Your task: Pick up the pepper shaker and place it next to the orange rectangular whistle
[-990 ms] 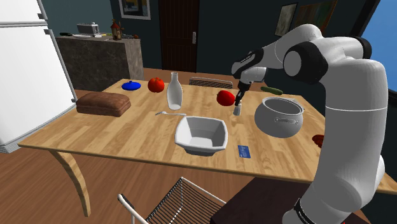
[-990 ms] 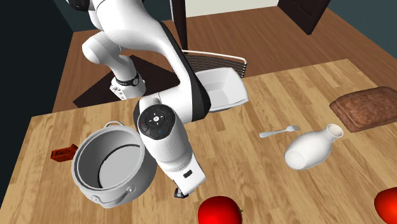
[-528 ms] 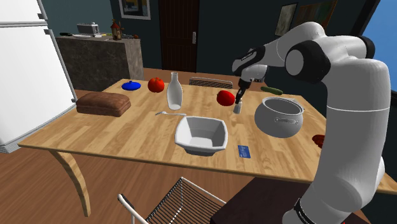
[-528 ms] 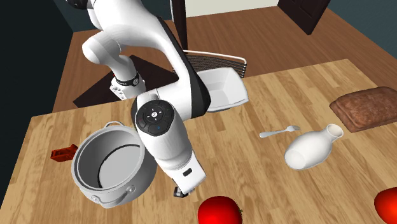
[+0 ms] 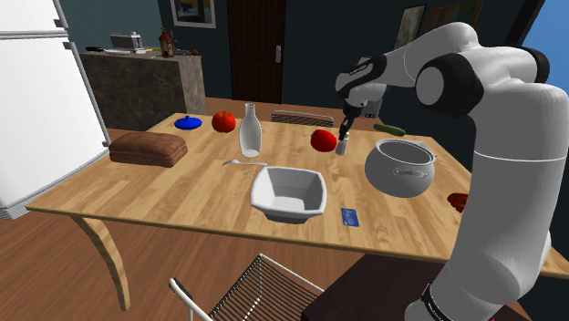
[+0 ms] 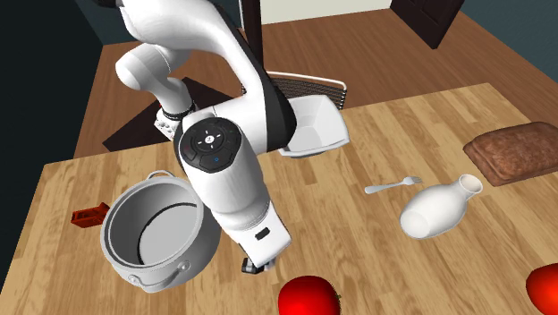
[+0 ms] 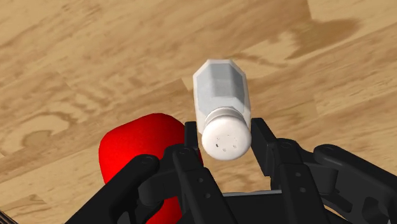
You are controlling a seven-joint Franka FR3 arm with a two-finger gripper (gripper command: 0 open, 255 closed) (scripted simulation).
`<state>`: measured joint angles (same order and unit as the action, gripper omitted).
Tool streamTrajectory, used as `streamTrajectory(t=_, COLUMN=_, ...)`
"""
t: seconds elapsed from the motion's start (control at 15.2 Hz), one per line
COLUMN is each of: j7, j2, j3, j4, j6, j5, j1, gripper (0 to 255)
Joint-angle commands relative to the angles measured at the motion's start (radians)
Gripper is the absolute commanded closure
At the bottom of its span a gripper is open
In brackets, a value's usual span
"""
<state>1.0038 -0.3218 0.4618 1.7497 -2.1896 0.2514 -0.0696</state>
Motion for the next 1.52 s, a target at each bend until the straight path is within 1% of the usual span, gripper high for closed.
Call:
streamTrajectory(t=0.0, j7=-0.005, j2=0.01, j3=0.003, j4=-0.014, j6=0.023, j5=-0.008, j1=0.001, gripper=255)
streamTrajectory(t=0.73, j7=-0.032, j2=0.045, j3=0.014, j4=-0.118, j6=0.156, j5=-0.037, j1=0.003, gripper=255)
streamTrajectory(t=1.39, j7=-0.048, j2=0.052, j3=0.02, j4=-0.242, j6=0.286, j5=-0.049, j1=-0.004, gripper=255)
streamTrajectory(t=1.45, j7=-0.048, j2=0.052, j3=0.021, j4=-0.245, j6=0.289, j5=-0.049, j1=-0.004, gripper=255)
